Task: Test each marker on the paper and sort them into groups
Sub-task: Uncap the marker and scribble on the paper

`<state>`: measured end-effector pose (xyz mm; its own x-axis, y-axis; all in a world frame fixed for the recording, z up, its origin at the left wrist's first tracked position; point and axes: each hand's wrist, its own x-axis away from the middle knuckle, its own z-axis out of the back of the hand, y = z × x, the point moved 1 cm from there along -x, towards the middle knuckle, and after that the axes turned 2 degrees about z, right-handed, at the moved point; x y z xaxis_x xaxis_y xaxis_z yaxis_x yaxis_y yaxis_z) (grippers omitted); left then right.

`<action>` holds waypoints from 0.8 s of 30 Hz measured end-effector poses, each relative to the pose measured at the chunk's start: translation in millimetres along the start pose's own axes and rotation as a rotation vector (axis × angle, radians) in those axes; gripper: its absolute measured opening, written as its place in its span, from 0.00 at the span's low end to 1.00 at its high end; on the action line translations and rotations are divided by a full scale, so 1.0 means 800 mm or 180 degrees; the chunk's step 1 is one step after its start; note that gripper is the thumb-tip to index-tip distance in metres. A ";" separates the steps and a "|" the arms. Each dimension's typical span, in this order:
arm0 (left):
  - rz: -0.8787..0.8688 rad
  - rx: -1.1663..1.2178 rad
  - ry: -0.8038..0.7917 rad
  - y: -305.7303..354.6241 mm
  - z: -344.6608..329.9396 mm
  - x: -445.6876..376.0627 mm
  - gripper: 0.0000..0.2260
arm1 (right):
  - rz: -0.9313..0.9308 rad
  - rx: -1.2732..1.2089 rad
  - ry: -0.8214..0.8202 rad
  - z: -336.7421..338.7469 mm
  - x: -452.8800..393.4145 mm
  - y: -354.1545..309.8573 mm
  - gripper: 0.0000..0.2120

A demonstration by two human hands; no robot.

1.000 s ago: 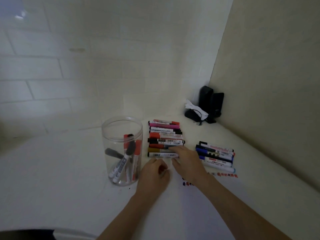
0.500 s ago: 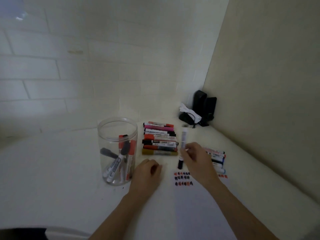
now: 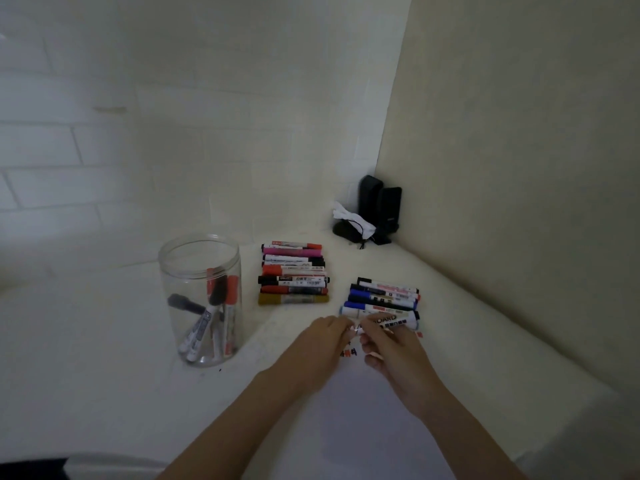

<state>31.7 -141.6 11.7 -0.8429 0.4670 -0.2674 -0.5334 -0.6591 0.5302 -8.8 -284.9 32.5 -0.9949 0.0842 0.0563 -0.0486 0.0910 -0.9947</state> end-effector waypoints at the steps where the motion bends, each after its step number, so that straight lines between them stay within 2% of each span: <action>1: 0.0016 0.0075 -0.0031 0.001 -0.001 0.002 0.13 | 0.0037 0.0065 -0.0029 0.001 0.001 -0.001 0.07; 7: -0.0045 0.0616 -0.0117 0.005 0.002 0.016 0.10 | 0.0116 0.0155 -0.0219 0.007 0.012 0.004 0.07; 18: -0.0107 0.0902 0.0032 0.016 0.021 0.020 0.10 | 0.0251 0.0160 -0.0338 0.009 0.016 -0.007 0.08; 20: 0.0155 0.1398 0.0166 0.011 0.024 0.019 0.08 | 0.0143 -0.0127 -0.0234 0.011 0.015 -0.006 0.07; 24: 0.1022 0.2959 0.0269 0.004 0.029 0.021 0.08 | -0.0399 -0.1121 -0.0216 0.025 0.015 -0.007 0.09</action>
<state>17.8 -122.0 27.6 -0.9594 0.2794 -0.0378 -0.0407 -0.0046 0.9992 -22.0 -304.3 37.0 -0.9873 -0.0143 0.1582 -0.1487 0.4331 -0.8890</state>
